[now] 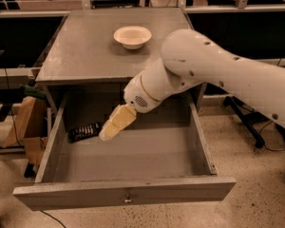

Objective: Pick rxbar chocolate from top drawer and place on counter

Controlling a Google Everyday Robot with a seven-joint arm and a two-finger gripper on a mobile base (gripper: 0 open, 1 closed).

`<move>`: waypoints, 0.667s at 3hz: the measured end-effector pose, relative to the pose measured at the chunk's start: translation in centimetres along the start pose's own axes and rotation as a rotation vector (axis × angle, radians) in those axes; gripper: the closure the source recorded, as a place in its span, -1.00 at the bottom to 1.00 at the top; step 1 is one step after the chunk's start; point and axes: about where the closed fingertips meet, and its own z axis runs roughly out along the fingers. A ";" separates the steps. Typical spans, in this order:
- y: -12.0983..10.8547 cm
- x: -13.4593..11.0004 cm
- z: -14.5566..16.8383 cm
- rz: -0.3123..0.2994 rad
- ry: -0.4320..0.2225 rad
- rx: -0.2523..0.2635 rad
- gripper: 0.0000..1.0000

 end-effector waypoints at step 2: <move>-3.0 -3.4 16.4 0.097 -0.119 -0.056 -1.00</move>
Offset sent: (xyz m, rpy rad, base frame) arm 0.1092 0.1968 -0.1416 0.2422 0.0853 -0.0464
